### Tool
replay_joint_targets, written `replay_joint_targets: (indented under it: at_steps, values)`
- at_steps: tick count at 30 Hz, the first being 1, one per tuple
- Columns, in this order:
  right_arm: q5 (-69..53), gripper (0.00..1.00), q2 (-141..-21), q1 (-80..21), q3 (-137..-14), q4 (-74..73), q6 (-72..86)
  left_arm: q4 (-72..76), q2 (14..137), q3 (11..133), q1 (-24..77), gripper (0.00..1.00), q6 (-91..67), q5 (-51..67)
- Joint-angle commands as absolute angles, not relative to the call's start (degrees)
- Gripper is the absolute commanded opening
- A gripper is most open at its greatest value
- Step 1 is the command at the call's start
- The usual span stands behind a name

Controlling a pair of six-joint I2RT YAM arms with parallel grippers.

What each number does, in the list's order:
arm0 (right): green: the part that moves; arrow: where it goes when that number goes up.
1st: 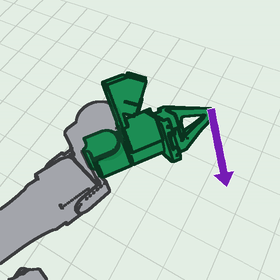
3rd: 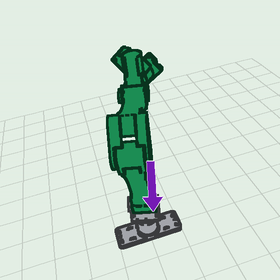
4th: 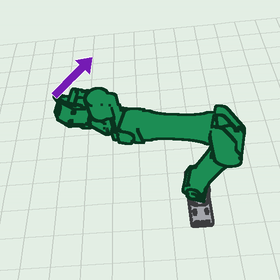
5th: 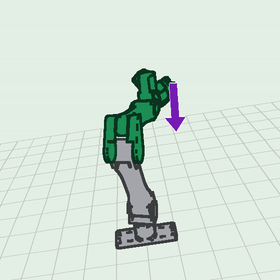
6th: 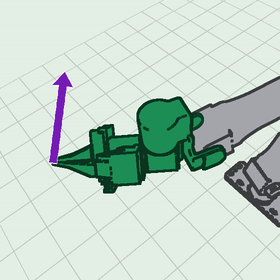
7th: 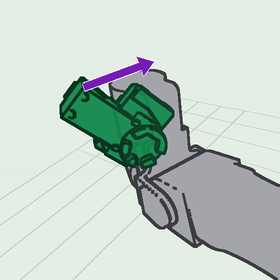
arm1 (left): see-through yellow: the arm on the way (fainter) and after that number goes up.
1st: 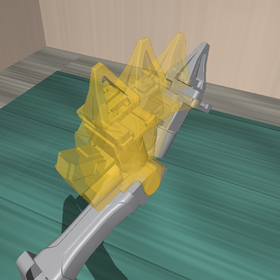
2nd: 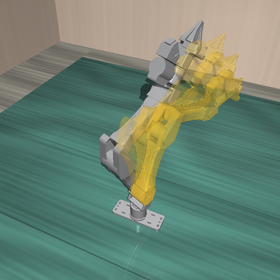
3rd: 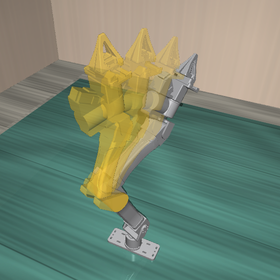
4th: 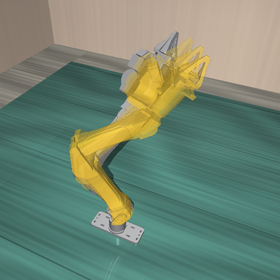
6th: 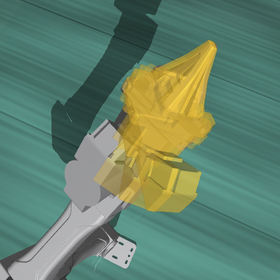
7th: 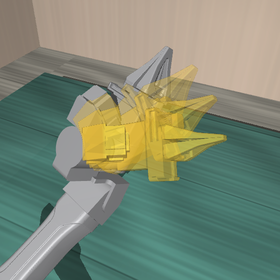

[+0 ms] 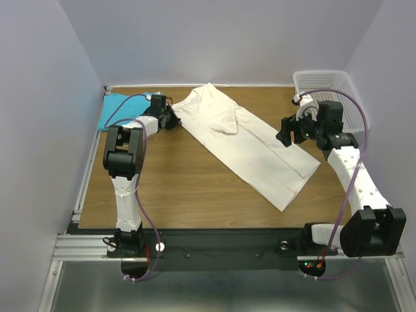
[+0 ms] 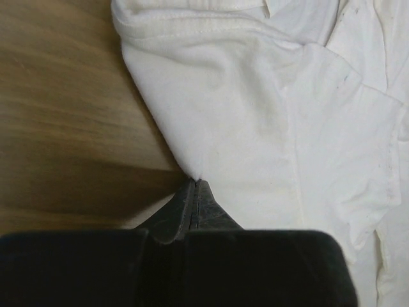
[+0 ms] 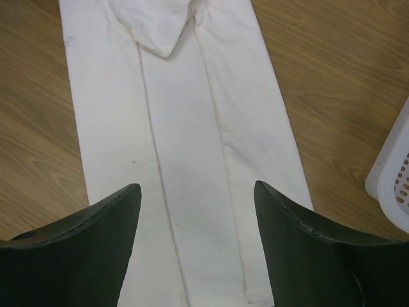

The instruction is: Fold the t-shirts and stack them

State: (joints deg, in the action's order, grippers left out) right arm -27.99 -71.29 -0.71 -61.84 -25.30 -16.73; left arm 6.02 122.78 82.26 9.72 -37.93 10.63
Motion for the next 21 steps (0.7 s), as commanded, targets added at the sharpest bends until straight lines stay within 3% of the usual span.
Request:
replay_joint_targets:
  at_steps: [1, 8, 10, 13, 17, 21]
  values:
    - [-28.65, 0.77, -69.34, -0.18, -62.49, -23.2, -16.44, 0.1, 124.18, 88.85, 6.95, 0.0, -34.72, 9.58]
    - [-28.65, 0.77, -69.08, -0.26, -62.67, -23.2, -16.52, -6.15, 127.18, 96.06, 4.13, 0.01, -32.87, 12.74]
    - [-28.48, 0.77, -69.08, -0.26, -62.58, -23.2, -16.87, -6.68, 127.26, 96.85, 4.04, 0.11, -32.26, 14.05]
    - [-27.95, 0.77, -69.52, -0.26, -62.14, -23.47, -18.45, -6.33, 126.48, 97.91, 4.04, 0.38, -31.38, 17.48]
    - [-25.59, 0.78, -69.87, -0.26, -62.05, -24.69, -21.08, -6.06, 123.23, 99.23, 4.22, 0.53, -29.36, 23.02]
    - [-22.68, 0.78, -70.05, -0.26, -62.4, -26.36, -22.67, -6.06, 113.68, 95.47, 4.22, 0.57, -24.8, 22.33]
